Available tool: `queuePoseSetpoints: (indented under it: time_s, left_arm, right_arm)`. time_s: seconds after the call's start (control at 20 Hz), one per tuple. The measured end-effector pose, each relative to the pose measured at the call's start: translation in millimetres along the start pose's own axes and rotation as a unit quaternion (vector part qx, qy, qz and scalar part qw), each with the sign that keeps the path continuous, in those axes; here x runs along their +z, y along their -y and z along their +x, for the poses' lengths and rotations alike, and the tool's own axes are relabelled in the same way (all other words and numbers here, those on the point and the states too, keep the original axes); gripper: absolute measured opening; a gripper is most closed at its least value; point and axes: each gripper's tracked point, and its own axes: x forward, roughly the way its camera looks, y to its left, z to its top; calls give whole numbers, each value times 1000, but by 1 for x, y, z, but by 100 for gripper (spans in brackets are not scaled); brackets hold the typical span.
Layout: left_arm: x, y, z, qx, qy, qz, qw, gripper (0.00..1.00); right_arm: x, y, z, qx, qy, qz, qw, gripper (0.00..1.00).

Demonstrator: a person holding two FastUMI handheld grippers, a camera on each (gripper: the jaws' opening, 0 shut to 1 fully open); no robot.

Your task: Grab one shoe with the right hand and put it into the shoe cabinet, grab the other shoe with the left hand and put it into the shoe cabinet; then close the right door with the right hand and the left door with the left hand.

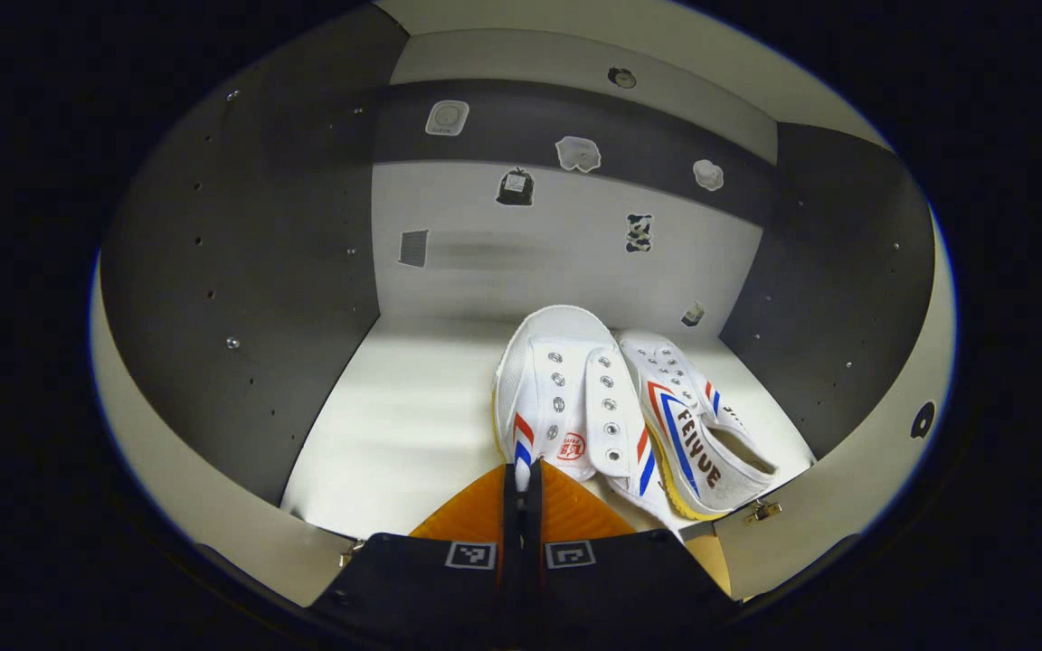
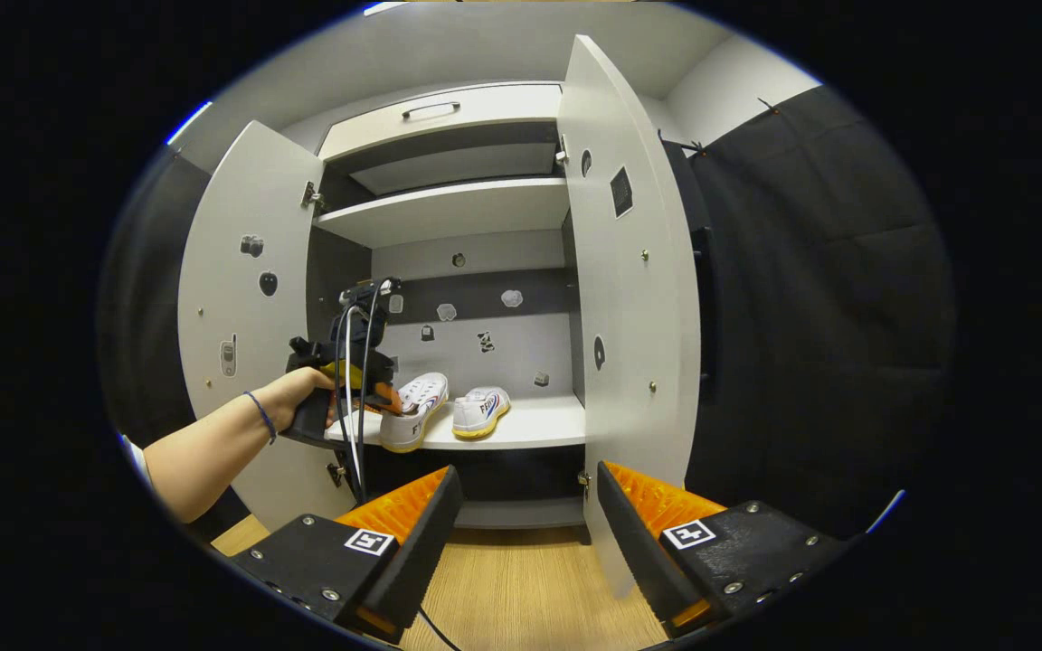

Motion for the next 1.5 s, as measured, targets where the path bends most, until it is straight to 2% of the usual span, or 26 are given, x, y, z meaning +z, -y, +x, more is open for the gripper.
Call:
queuePoseSetpoints:
  time_s: [0.2,0.35,0.4,0.55,0.65,0.75,0.8,0.85,0.9,0.95,1.0,1.05,1.2,1.35,1.5]
  left_arm:
    - [1,2,1,1,-3,26,1000,7]
    - [23,6,-15,19,45,75,996,29]
    - [29,11,-23,21,59,86,994,33]
    - [34,20,-49,15,86,89,992,33]
    - [34,19,-68,15,98,80,992,37]
    - [35,16,-89,20,117,70,990,59]
    - [35,16,-101,17,127,65,990,62]
    - [35,16,-114,17,136,62,989,71]
    - [36,15,-126,15,146,60,987,73]
    - [35,17,-140,14,157,58,986,81]
    - [35,18,-152,12,166,59,984,84]
    - [32,18,-166,12,174,59,983,87]
    - [29,16,-207,15,203,60,977,88]
    - [19,16,-242,15,223,67,972,99]
    - [9,16,-269,12,238,67,969,98]
  right_arm:
    - [-2,-6,5,5,-1,4,1000,92]
    - [-4,-8,4,8,-2,6,1000,92]
    - [-4,-8,4,9,-2,7,1000,92]
    - [-3,-5,0,9,0,8,1000,92]
    - [-2,-3,-4,10,0,5,1000,92]
    - [0,1,-9,8,2,1,1000,92]
    - [0,4,-11,6,2,-1,1000,92]
    - [0,7,-13,4,2,-2,1000,92]
    - [0,10,-16,2,2,-2,1000,92]
    - [0,14,-18,-1,2,-2,1000,92]
    - [-1,18,-20,-5,1,-3,1000,92]
    - [-2,23,-23,-10,-1,-6,1000,92]
    - [-3,40,-30,-26,1,-18,1000,92]
    - [-6,62,-35,-42,-2,-16,999,92]
    - [-8,83,-37,-59,-4,-13,998,92]
